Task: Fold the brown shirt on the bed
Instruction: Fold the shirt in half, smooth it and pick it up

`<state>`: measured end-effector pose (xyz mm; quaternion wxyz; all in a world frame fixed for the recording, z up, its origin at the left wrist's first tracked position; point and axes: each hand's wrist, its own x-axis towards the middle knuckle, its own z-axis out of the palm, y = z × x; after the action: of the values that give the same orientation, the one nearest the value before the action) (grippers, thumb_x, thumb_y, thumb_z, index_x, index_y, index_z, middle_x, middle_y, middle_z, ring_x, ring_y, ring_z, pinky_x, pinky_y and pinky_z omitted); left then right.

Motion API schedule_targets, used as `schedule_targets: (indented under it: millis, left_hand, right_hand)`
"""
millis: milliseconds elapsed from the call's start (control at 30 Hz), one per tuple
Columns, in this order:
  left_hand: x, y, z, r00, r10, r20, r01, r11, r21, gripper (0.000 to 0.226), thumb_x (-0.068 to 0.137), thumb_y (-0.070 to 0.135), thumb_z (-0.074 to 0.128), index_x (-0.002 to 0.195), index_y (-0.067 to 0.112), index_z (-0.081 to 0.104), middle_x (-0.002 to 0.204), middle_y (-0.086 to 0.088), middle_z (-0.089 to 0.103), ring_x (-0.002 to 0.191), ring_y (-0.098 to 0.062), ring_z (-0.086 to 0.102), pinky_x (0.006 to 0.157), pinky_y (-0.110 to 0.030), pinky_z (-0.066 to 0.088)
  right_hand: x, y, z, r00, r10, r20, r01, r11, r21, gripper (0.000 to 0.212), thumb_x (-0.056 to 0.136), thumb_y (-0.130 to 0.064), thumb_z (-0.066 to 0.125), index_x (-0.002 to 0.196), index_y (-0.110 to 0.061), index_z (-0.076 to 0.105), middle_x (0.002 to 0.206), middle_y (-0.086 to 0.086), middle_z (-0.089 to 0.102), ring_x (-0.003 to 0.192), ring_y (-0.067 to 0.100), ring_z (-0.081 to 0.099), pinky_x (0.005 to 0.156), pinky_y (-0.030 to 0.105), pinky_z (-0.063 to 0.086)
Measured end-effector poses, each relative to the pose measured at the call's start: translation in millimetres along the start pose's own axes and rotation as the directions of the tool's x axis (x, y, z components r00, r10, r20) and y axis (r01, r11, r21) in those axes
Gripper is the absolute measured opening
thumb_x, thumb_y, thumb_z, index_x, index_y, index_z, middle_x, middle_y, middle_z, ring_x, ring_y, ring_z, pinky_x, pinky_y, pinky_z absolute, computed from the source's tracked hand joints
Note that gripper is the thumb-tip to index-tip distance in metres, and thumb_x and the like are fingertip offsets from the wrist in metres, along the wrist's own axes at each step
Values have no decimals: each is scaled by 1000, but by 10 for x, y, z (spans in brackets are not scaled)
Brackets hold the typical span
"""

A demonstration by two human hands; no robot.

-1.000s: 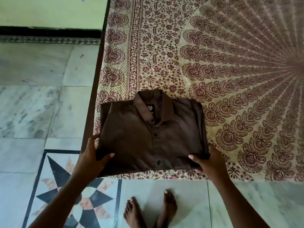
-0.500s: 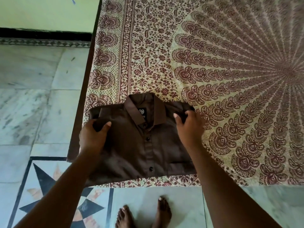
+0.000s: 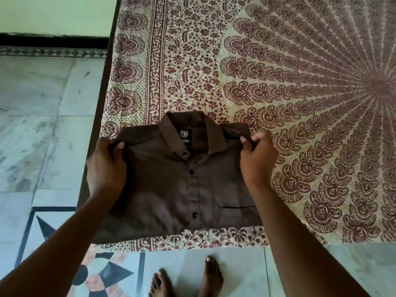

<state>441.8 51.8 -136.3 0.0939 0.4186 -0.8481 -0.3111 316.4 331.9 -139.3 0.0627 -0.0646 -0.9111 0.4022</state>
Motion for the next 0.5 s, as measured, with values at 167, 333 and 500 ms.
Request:
schedule_targets:
  millis: [167, 333, 500]
  left_hand:
    - [-111, -31, 111, 997, 13, -74, 2, 978, 208, 19, 102, 17, 45, 120, 12, 50, 125, -24, 55, 118, -46, 49, 93, -59, 41]
    - [-555, -30, 46, 908, 419, 12, -401, 859, 317, 42, 97, 23, 55, 138, 16, 52, 150, -12, 46, 134, -38, 43, 106, -56, 35]
    - [-519, -451, 233, 867, 388, 314, -498, 719, 485, 75, 97, 64, 33, 163, 31, 18, 173, 1, 8, 158, -27, 12, 122, -55, 22]
  right_hand:
    - [146, 129, 200, 991, -114, 74, 128, 968, -215, 29, 94, -26, 70, 108, -8, 53, 109, 14, 61, 97, 31, 59, 68, 34, 42]
    - [-233, 107, 34, 878, -473, 70, 464, 809, -361, 41, 102, -34, 54, 131, -6, 58, 141, 18, 52, 129, 35, 49, 100, 51, 45]
    - [-568, 419, 101, 691, -420, 588, 708, 557, -435, 88, 96, -77, 32, 162, -20, 24, 172, 1, 11, 159, 21, 11, 115, 59, 24]
